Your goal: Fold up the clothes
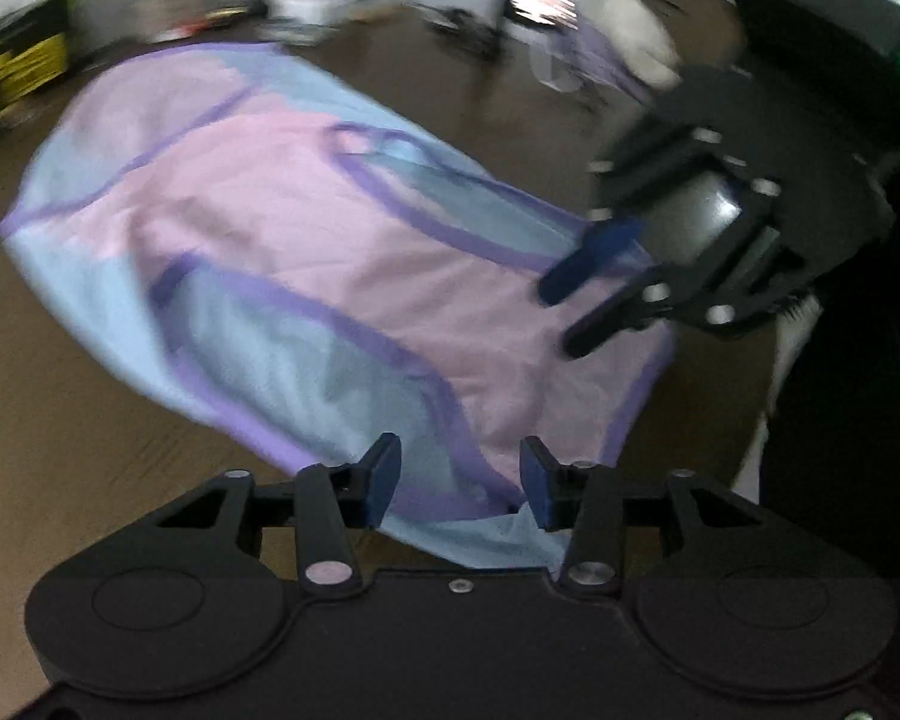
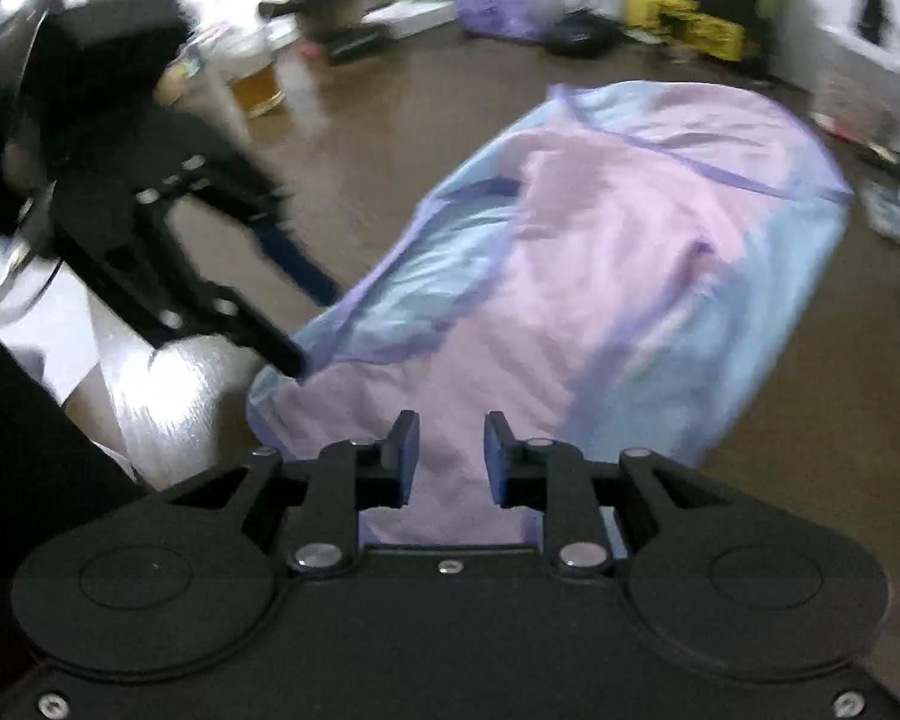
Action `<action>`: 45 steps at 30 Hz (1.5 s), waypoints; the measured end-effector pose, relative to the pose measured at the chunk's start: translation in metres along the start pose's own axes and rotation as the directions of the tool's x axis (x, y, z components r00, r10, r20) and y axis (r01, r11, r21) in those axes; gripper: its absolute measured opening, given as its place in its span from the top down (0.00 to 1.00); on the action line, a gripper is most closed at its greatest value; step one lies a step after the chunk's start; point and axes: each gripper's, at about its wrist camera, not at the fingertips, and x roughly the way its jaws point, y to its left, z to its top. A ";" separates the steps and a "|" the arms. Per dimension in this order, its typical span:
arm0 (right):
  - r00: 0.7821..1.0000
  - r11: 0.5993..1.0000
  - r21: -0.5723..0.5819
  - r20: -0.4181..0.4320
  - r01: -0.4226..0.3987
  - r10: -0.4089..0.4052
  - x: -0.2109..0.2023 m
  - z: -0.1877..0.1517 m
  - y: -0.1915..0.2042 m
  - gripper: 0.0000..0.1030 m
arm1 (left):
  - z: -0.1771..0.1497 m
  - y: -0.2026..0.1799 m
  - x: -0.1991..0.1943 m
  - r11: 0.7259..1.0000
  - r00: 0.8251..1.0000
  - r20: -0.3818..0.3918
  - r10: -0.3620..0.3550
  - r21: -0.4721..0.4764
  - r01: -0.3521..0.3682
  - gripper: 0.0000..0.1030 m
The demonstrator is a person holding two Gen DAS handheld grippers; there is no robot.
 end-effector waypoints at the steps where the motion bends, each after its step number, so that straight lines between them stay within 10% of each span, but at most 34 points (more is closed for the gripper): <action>1: 1.000 1.000 0.005 -0.015 -0.004 0.004 0.006 -0.001 -0.001 0.74 | 0.001 0.001 0.006 0.999 0.999 -0.021 -0.030 0.030 0.031 0.81; 10: 0.999 0.999 0.053 -0.049 0.004 -0.002 0.020 -0.018 -0.002 0.74 | 0.017 -0.013 0.006 0.993 0.994 0.054 -0.092 0.081 0.087 0.96; 15: 0.996 0.987 -0.139 -0.029 0.076 -0.081 0.013 -0.006 0.023 0.73 | 0.015 -0.036 0.004 0.973 1.000 0.016 -0.009 0.231 0.005 0.95; 20: 0.995 0.868 -0.487 0.018 0.098 -0.102 0.013 0.010 0.051 0.42 | 0.014 -0.054 -0.004 0.935 0.997 0.020 0.080 0.344 -0.082 0.95; 25: 0.998 0.623 -0.780 -0.062 -0.061 0.020 0.027 0.026 0.067 0.44 | 0.013 -0.061 -0.012 0.906 0.993 0.033 0.114 0.406 -0.118 0.95; 27: 0.995 0.570 -0.816 -0.101 -0.095 0.020 0.036 0.032 0.069 0.58 | 0.011 -0.061 -0.013 0.903 0.990 0.037 0.134 0.406 -0.137 0.95; 29: 0.992 0.547 -0.830 -0.123 -0.109 0.012 0.043 0.035 0.069 0.96 | 0.009 -0.059 -0.015 0.908 0.986 0.045 0.163 0.384 -0.167 0.94; 31: 0.992 0.532 -0.840 -0.128 -0.107 -0.004 0.049 0.038 0.069 0.96 | 0.004 -0.052 -0.018 0.925 0.987 0.030 0.161 0.345 -0.161 0.94; 42: 0.998 0.624 -0.780 -0.055 -0.051 0.013 0.040 0.031 0.069 0.96 | -0.007 -0.004 -0.014 0.997 1.000 -0.009 -0.014 0.075 0.015 0.89; 45: 0.999 0.680 -0.733 -0.036 -0.018 -0.013 0.032 0.029 0.062 0.74 | -0.017 0.003 -0.017 0.999 0.999 0.001 0.033 -0.006 -0.033 0.89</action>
